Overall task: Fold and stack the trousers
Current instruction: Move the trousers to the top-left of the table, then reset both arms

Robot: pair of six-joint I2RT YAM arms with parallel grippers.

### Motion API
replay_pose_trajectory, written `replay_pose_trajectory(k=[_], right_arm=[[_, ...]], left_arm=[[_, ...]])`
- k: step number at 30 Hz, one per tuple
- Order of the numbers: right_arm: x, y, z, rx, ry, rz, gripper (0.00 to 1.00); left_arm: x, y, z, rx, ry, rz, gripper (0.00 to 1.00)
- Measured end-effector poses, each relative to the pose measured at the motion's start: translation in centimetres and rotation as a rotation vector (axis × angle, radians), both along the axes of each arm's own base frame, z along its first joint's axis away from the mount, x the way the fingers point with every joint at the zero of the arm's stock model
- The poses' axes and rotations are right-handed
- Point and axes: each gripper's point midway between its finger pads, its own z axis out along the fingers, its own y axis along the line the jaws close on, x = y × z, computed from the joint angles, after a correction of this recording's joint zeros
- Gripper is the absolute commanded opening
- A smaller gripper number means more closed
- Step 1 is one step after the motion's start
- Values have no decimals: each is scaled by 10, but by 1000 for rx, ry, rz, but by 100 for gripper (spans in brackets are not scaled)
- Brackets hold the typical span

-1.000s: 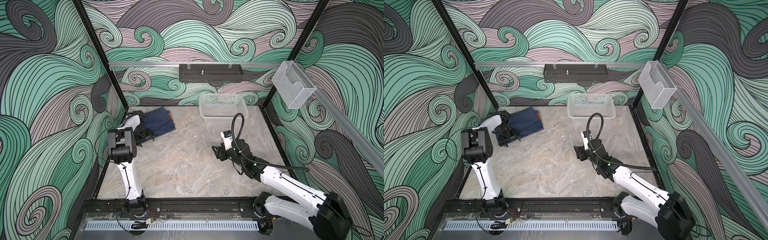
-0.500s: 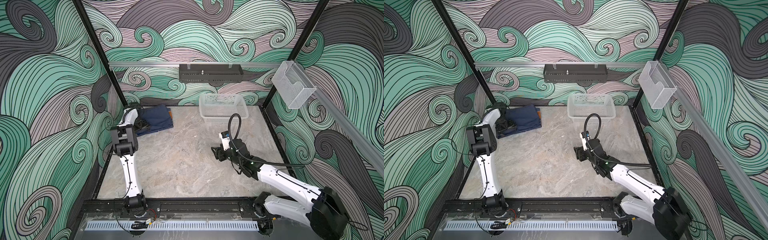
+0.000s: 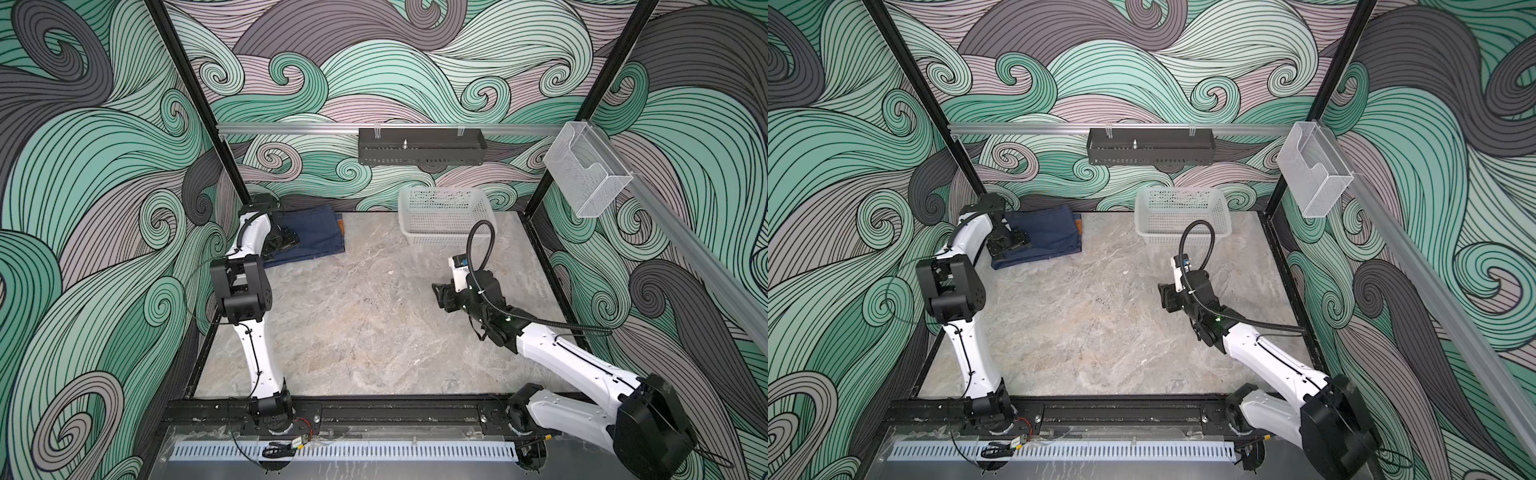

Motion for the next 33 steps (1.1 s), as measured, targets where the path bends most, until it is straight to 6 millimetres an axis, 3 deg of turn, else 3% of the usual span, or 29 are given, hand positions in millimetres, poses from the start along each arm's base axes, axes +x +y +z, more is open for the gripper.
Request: replay_pose_trajectory(k=[5,7,9,11,14,17,20,25,26,27,33], right_arm=[[16,-68,11,-33,-94,-220,76],[19,-99,10,-61,-145,-333,79],[18,-128,3,-105,-183,-438,80],[14,-155,-11,-163,-190,-533,82],[11,-184,-27,-224,-183,-636,83],[12,-202,-36,-244,-191,-699,84],[19,-215,-47,-244,-192,-733,85],[35,-215,-68,-232,-193,-710,86],[38,-213,-69,-223,-201,-701,89],[41,-212,-70,-216,-207,-693,99],[55,-198,-76,-183,-228,-597,100]], left_arm=[[-56,-14,79,32,-323,8,89],[-74,-13,100,69,-450,27,89],[-91,-9,105,109,-536,58,89],[-104,-4,96,148,-588,88,89],[-120,5,68,202,-589,127,89],[-131,14,43,250,-555,156,90],[-135,21,35,290,-550,184,90],[-137,31,25,335,-571,227,89],[-139,32,20,342,-573,235,89],[-142,33,13,349,-568,242,88],[-160,36,-29,384,-549,253,88]])
